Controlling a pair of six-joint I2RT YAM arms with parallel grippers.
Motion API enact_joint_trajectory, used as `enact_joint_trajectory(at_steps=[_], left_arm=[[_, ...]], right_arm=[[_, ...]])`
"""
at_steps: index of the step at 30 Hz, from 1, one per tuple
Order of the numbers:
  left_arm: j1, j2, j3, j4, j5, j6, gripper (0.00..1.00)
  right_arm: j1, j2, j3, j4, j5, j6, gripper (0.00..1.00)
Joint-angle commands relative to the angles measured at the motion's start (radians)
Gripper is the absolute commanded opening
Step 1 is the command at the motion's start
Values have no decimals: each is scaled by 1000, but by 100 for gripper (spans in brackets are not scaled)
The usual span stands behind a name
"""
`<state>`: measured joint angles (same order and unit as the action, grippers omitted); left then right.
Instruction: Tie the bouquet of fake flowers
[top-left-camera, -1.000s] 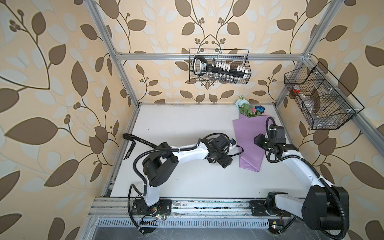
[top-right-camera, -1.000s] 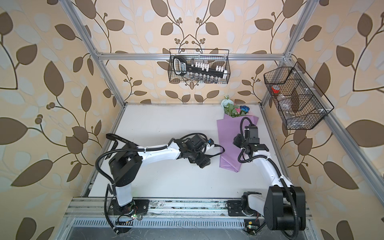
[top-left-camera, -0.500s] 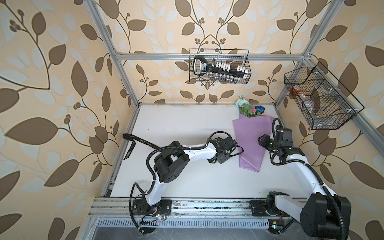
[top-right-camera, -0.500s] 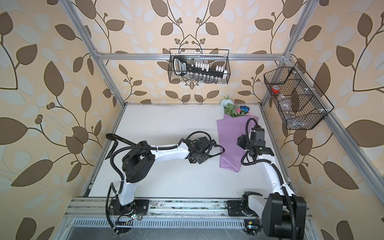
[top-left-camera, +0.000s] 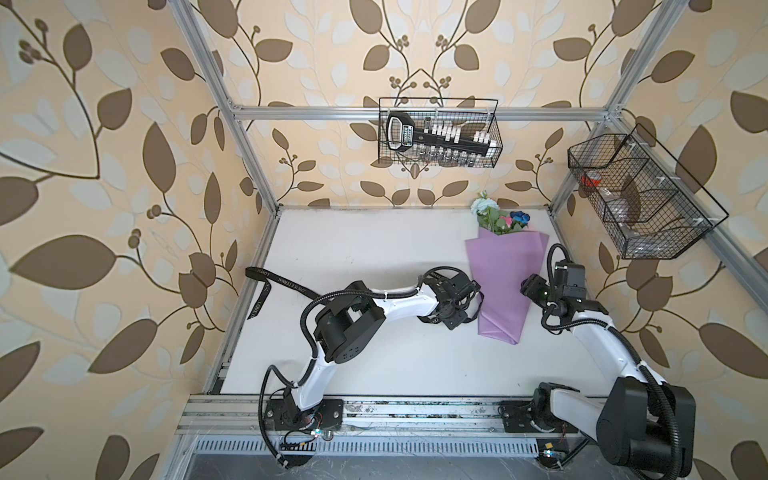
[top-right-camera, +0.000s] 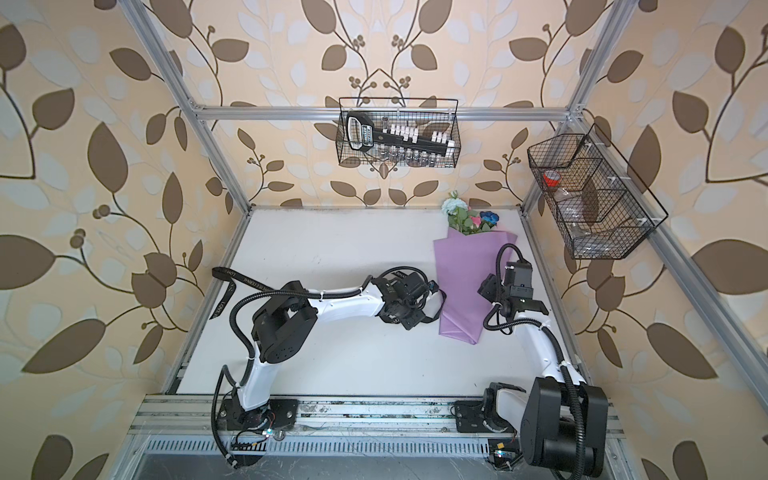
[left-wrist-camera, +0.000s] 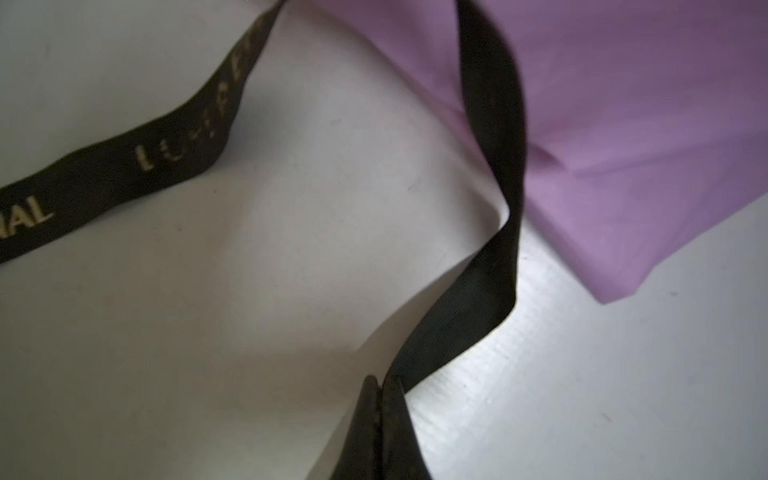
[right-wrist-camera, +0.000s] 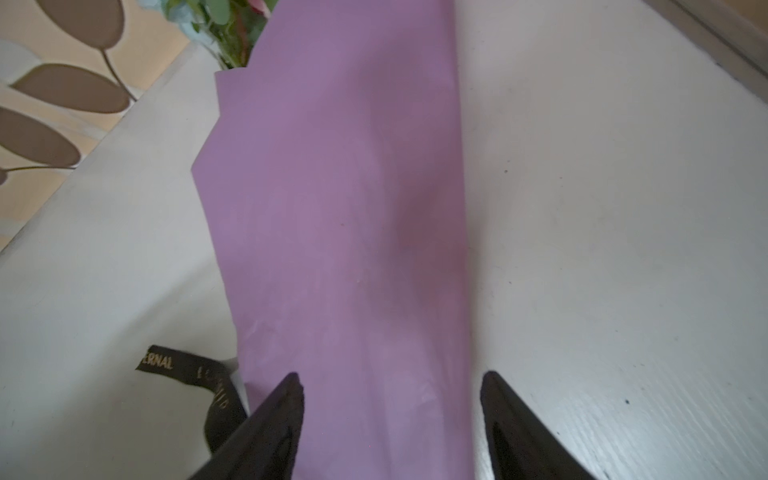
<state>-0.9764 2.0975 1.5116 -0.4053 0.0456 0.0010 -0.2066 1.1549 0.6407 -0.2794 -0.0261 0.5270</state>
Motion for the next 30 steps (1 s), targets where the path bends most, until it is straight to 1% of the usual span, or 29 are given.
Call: enact_joint_trajectory(at_steps=[1,3,6,8,11,12,14,17,18,19,20,22,23,25,27,29,30], left_arm=[[-20,-50,26,67,129,-85,0],[-28,-56,25,97,172,-107,0],[-44,-53,41,109,223,-123,0],[-62,-56,44,111,247,-126,0],[-89,-74,37,112,290,-145,0],[-89,-82,33,113,303,-158,16],[-89,-97,20,117,307,-178,41],[-88,-128,8,110,255,-193,64],[-88,-142,4,107,227,-199,67],[-79,-174,9,105,135,-232,72],[-67,-184,16,106,101,-251,73],[-37,-193,26,120,46,-308,75],[-11,-190,31,127,24,-355,81],[54,-167,44,147,48,-445,83],[113,-126,57,185,110,-524,84],[145,-83,71,226,196,-561,84],[148,-62,78,246,219,-574,83]], right_arm=[[-20,40,-3,43,-10,3,81],[-23,72,11,57,-23,2,88],[-27,118,39,69,-12,5,95],[-29,149,65,78,-3,1,99],[-30,202,111,86,5,-14,99],[-31,220,128,85,4,-23,99],[-31,245,154,77,4,-32,100],[-31,295,200,64,-3,-58,99],[-30,314,217,58,-1,-66,100],[-31,332,235,53,4,-80,99],[-31,355,261,37,21,-92,99],[-31,371,286,21,16,-113,99],[-30,377,298,18,2,-122,99],[-31,392,316,8,-19,-136,99],[-31,416,334,-9,-13,-138,99],[-30,442,351,-21,-21,-146,99],[-31,456,359,-26,-23,-149,99]])
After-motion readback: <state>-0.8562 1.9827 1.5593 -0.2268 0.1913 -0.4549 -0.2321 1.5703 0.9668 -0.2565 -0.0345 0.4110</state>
